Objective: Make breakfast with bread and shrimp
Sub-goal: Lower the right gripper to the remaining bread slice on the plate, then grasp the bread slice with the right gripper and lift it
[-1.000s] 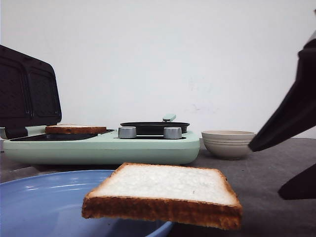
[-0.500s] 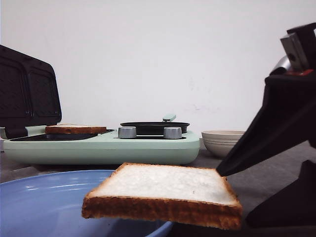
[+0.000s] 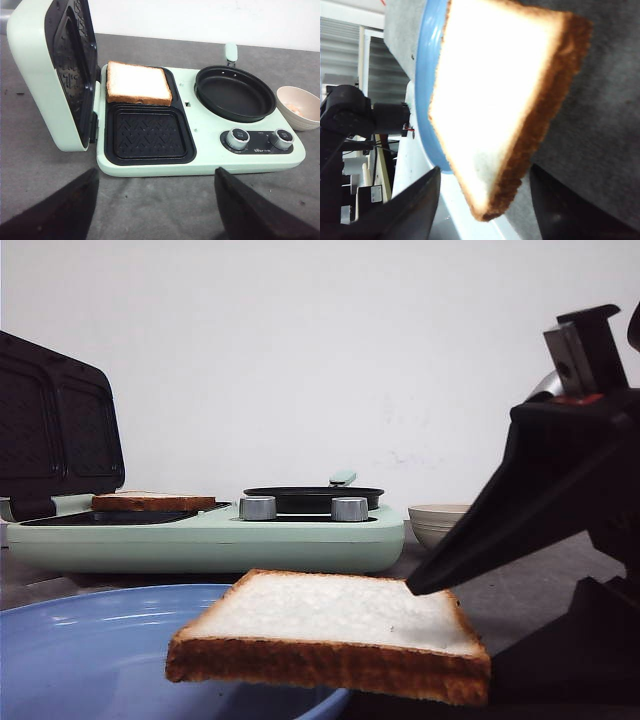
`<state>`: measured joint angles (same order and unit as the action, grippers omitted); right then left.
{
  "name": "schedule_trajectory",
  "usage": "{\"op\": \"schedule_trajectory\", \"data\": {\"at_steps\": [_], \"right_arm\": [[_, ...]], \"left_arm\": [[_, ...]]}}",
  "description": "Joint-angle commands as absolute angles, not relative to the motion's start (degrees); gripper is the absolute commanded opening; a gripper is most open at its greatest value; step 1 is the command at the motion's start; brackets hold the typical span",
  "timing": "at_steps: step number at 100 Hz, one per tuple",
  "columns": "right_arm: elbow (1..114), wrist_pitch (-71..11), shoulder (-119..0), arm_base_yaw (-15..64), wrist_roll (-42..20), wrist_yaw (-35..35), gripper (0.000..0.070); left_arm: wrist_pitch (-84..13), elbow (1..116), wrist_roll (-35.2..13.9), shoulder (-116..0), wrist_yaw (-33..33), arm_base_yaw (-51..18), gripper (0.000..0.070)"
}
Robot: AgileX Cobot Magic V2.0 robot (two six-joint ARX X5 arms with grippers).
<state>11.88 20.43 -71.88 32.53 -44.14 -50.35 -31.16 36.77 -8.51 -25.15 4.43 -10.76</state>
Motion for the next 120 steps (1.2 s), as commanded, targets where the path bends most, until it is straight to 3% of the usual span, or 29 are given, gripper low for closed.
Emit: {"op": "schedule_trajectory", "data": {"at_steps": [1, 32, 50, 83, 120], "right_arm": [[11.90, 21.67, -73.21, 32.93, -44.82, -50.78, 0.0350], [11.99, 24.36, -75.31, 32.93, -44.86, -51.13, 0.0331], [11.99, 24.38, -75.31, 32.93, -44.77, -51.64, 0.0000], [12.01, 25.50, -75.20, 32.93, -45.52, -51.40, 0.0000], [13.76, 41.08, -75.20, 32.91, -56.88, -52.66, 0.0000]], "left_arm": [[-30.65, 36.88, -8.19, -25.26, 4.51, -10.90, 0.0398], [-30.65, 36.88, -8.21, -25.26, 4.49, -10.90, 0.0398], [-30.65, 36.88, -8.21, -25.26, 4.49, -10.90, 0.0398], [-30.65, 36.88, -8.23, -25.26, 4.49, -10.90, 0.0398], [-30.26, 36.88, -8.23, -25.23, 4.25, -10.90, 0.0396]]}}
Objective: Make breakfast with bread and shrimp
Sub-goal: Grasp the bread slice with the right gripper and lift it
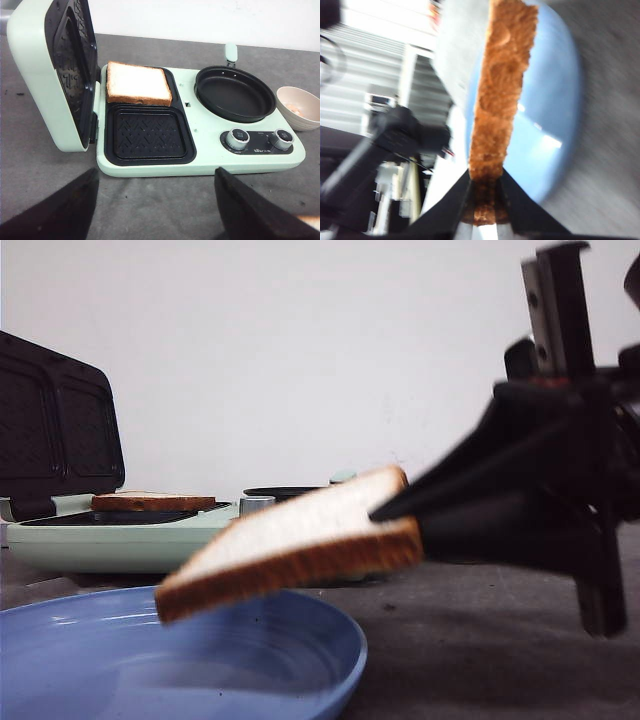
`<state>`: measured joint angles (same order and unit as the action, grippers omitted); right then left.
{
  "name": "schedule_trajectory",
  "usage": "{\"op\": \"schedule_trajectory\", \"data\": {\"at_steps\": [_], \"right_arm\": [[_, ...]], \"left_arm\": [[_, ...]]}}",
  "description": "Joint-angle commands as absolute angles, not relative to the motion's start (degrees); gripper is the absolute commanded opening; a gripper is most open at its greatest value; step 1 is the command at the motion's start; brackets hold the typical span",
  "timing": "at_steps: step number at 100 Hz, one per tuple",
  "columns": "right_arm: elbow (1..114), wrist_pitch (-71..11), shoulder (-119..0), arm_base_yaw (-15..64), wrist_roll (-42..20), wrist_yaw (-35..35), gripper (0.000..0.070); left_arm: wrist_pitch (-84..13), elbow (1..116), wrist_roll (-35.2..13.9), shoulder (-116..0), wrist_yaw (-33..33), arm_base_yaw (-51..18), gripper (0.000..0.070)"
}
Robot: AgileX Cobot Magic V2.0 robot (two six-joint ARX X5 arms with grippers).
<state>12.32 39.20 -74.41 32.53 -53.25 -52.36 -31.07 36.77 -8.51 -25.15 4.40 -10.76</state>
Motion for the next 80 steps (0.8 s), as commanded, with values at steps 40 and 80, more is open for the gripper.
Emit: {"op": "schedule_trajectory", "data": {"at_steps": [40, 80], "right_arm": [[33.41, 23.73, -75.77, 32.91, -49.54, -51.90, 0.0000], [61.95, 4.95, -92.84, 32.93, -37.10, -50.26, 0.0000]], "left_arm": [[-28.32, 36.88, -8.21, -25.23, 2.26, -10.90, 0.0395], [-28.29, 36.88, -6.50, -25.26, -1.74, -10.87, 0.0395]]}}
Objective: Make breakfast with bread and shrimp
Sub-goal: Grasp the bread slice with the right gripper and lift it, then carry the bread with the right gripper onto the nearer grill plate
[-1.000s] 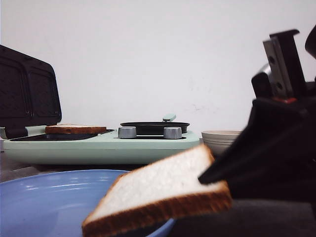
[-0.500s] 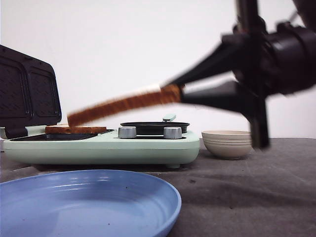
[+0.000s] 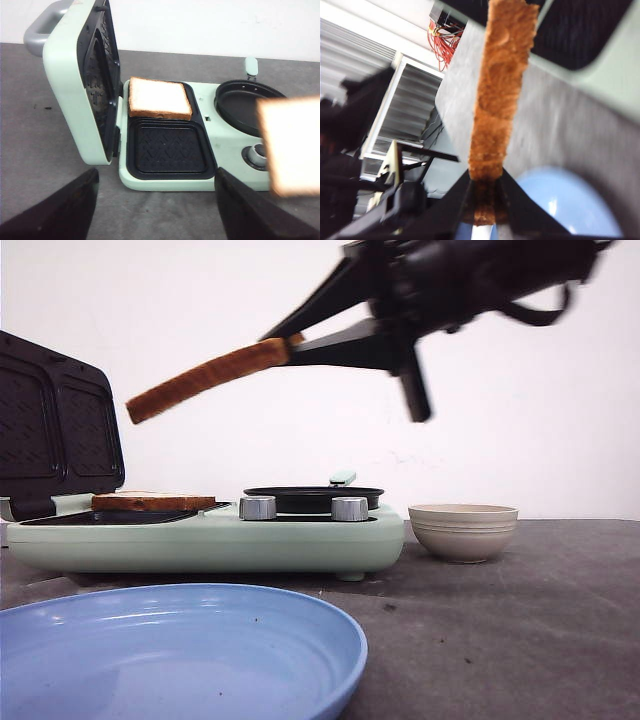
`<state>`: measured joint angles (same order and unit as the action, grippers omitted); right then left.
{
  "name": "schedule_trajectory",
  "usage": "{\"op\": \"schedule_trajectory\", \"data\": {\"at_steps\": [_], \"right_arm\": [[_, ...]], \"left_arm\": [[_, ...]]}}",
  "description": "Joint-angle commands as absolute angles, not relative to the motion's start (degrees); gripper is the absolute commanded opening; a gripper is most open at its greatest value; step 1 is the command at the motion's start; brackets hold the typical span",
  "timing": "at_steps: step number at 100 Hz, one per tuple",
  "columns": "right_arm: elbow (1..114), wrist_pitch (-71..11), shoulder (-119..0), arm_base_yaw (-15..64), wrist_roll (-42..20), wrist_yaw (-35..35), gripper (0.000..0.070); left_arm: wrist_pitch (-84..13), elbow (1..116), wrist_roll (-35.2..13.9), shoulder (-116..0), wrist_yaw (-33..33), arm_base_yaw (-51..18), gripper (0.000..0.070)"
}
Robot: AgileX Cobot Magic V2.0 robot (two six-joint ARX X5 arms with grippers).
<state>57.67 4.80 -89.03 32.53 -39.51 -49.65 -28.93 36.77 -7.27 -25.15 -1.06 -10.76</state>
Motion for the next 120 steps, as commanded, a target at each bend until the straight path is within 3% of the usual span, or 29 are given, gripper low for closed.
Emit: {"op": "schedule_trajectory", "data": {"at_steps": [1, 62, 120], "right_arm": [[62.59, 4.89, -93.43, 32.95, -37.08, -50.39, 0.0000], [93.93, 1.26, -122.56, 37.80, -37.28, -50.15, 0.0000], [95.55, -2.20, -125.91, 39.53, -36.73, -44.51, 0.0010]], "left_arm": [[-28.29, 36.88, -6.52, -25.26, -1.76, -10.87, 0.0395], [-28.29, 36.88, -6.72, -25.26, -4.14, -10.87, 0.0395], [-28.29, 36.88, -6.96, -25.26, -4.14, -10.87, 0.0395]]}}
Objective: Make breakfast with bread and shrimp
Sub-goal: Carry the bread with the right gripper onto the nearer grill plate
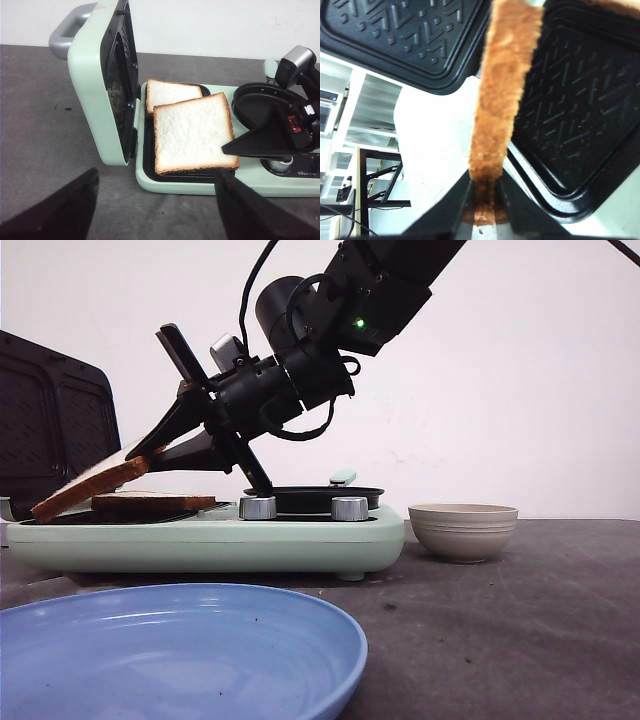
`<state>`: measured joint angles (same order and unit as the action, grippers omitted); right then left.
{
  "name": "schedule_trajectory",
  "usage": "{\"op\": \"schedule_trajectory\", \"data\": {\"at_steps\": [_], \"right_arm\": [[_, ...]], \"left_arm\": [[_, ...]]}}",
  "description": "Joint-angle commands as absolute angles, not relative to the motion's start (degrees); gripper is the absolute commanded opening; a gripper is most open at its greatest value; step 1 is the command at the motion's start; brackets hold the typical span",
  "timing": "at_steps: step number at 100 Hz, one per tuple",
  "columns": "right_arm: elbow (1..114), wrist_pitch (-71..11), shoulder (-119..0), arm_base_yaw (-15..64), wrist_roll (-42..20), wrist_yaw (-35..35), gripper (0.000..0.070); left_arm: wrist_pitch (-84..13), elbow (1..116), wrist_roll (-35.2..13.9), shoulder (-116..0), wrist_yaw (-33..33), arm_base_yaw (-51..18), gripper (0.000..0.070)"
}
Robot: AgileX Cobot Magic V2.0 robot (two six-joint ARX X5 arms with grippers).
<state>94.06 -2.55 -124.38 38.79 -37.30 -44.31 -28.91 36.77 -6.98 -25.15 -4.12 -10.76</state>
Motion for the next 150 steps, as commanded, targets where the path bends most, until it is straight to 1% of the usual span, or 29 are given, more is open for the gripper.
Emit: {"op": "schedule_trajectory", "data": {"at_steps": [1, 4, 10, 12, 14, 17, 26, 34, 55, 72, 81, 104, 119, 150], "right_arm": [[95.55, -2.20, -125.91, 39.55, -36.71, -44.53, 0.0017], [95.55, -2.20, -125.91, 39.62, -36.64, -44.53, 0.0063], [95.55, -2.20, -125.91, 39.68, -36.62, -44.51, 0.0229], [95.55, -2.20, -125.91, 39.75, -36.60, -44.51, 0.0275], [95.55, -2.20, -125.91, 39.81, -36.58, -44.49, 0.0305], [95.55, -2.20, -125.91, 39.86, -36.42, -44.49, 0.0325], [95.55, -2.20, -125.91, 40.03, -35.48, -43.97, 0.0329], [95.55, -2.20, -125.91, 40.18, -35.46, -43.57, 0.0350], [95.59, -2.26, -125.89, 40.27, -35.33, -42.83, 0.0350], [95.79, -3.70, -125.89, 40.36, -34.28, -40.66, 0.0350], [97.01, -6.57, -125.89, 40.36, -32.38, -39.38, 0.0350], [103.44, -18.24, -125.89, 40.60, -25.28, -34.11, 0.0350], [106.76, -24.01, -125.89, 40.77, -21.52, -30.96, 0.0350], [107.72, -28.69, -125.89, 40.77, -19.46, -30.68, 0.0350]], "left_arm": [[-28.29, 36.88, -6.96, -25.26, -4.14, -10.87, 0.0395], [-28.29, 36.88, -6.96, -25.26, -4.14, -10.87, 0.0395], [-28.29, 36.88, -6.96, -25.26, -4.14, -10.87, 0.0395], [-28.29, 36.88, -6.96, -25.26, -4.14, -10.87, 0.0395], [-28.29, 36.88, -6.96, -25.26, -4.14, -10.87, 0.0395], [-28.29, 36.88, -6.96, -25.26, -4.14, -10.87, 0.0395], [-28.29, 36.88, -6.94, -25.26, -4.14, -10.87, 0.0395], [-28.29, 36.88, -6.94, -25.26, -4.14, -10.87, 0.0395], [-28.29, 36.88, -6.90, -25.26, -4.14, -10.87, 0.0395], [-28.27, 36.88, -6.83, -25.26, -4.14, -10.87, 0.0395], [-28.27, 36.88, -6.70, -25.26, -4.14, -10.87, 0.0395], [-28.27, 36.88, -6.66, -25.26, -4.14, -10.87, 0.0395], [-28.27, 36.88, -6.50, -25.26, -4.14, -10.87, 0.0395], [-28.27, 36.88, -6.52, -25.26, -4.14, -10.87, 0.0395]]}}
